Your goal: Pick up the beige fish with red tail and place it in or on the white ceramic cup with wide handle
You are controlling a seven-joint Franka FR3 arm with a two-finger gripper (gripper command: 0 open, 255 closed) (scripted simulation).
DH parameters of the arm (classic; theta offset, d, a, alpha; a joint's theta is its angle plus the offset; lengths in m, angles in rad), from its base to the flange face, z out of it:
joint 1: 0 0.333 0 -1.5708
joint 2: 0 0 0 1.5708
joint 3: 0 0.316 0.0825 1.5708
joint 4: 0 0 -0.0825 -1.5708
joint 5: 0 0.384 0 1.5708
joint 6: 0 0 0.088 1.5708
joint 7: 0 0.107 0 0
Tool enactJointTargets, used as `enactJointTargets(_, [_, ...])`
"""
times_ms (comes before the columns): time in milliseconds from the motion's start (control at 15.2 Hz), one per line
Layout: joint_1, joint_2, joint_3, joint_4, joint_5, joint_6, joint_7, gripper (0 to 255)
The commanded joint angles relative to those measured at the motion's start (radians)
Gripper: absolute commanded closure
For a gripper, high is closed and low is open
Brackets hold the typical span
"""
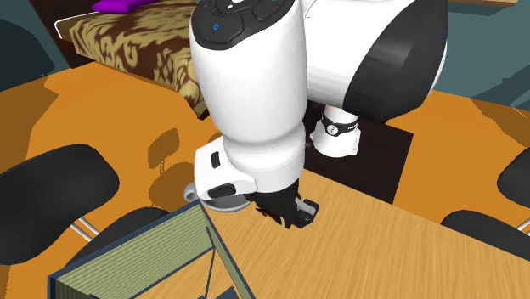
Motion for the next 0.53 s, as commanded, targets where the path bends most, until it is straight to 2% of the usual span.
enactJointTargets(0, [-0.023,-0.023,-0.023,-0.023,-0.01,-0.001,-0.043,255])
enactJointTargets(462, [-0.11,-0.082,-0.114,-0.086,-0.054,0.003,-0.196,255])
